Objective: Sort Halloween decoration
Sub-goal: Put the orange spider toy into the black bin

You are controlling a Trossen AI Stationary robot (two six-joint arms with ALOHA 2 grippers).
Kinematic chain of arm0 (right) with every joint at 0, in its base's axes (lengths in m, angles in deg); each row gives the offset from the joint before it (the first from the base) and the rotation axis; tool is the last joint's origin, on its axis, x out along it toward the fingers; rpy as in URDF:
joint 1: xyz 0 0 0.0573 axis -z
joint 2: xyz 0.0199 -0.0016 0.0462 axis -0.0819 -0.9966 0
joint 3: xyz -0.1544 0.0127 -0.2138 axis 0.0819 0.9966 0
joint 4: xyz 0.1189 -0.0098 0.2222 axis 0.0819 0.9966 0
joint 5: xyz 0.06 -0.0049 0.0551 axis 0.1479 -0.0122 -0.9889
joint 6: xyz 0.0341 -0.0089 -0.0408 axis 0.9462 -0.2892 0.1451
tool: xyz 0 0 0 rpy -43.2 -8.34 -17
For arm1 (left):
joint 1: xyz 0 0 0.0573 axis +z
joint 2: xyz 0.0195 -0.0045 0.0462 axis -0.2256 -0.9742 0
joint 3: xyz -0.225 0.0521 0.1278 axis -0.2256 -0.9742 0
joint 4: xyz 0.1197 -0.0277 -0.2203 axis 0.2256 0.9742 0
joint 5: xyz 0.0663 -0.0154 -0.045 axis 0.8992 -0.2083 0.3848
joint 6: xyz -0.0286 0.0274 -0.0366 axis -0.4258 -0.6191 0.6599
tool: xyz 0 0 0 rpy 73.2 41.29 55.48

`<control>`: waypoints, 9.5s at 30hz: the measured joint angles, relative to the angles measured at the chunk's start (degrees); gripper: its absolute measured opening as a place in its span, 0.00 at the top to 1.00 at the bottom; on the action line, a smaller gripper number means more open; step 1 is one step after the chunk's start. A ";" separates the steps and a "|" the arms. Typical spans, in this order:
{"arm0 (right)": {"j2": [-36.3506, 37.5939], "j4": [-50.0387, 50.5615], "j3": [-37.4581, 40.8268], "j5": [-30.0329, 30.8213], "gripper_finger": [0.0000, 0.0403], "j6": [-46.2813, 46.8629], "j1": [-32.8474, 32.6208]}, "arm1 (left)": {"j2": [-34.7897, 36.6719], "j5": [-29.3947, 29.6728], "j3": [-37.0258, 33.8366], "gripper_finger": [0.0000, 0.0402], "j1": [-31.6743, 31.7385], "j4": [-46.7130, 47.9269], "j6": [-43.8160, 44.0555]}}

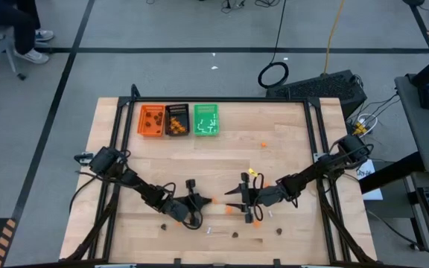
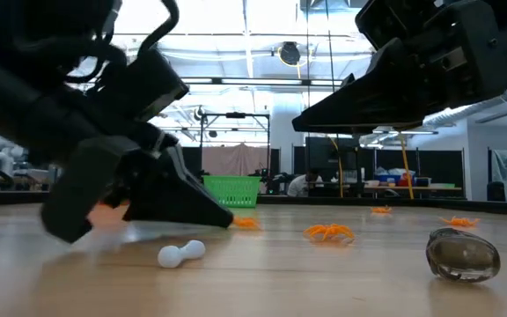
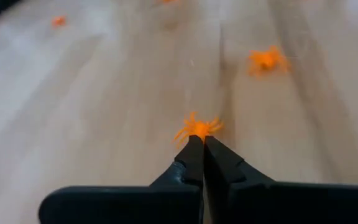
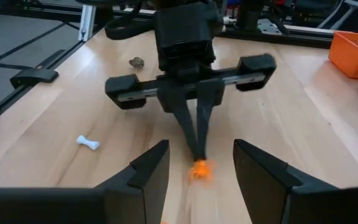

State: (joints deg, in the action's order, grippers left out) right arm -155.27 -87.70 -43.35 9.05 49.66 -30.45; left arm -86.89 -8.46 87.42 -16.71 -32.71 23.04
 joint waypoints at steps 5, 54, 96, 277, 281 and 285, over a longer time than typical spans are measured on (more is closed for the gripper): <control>0.00 0.46 0.00 0.00 0.60 0.00 0.57 | 4.99 0.41 0.02 1.00 -0.01 -0.60 -8.00; 0.00 3.51 -0.02 2.89 0.60 -0.86 5.61 | 20.30 0.61 0.13 1.00 -3.59 -0.37 -58.88; 0.00 5.42 0.00 3.01 0.60 10.63 5.78 | 20.95 4.29 0.17 1.00 -3.64 -2.83 -7.87; -11.96 -7.59 -0.13 -10.80 0.90 -0.42 4.76 | 9.65 -5.16 1.42 1.00 -4.34 9.68 -18.08; -11.96 -7.58 -0.13 -10.80 0.90 -0.42 4.76 | 12.83 -2.94 1.38 1.00 -4.56 11.18 -32.17; -11.96 -7.58 -0.13 -10.80 0.90 -0.41 4.76 | 14.66 0.38 1.42 1.00 -5.17 11.32 -46.10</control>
State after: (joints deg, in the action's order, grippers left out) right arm -167.22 -95.28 -43.48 -1.75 49.24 -25.69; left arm -72.23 -8.08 88.84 -21.88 -21.39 -23.06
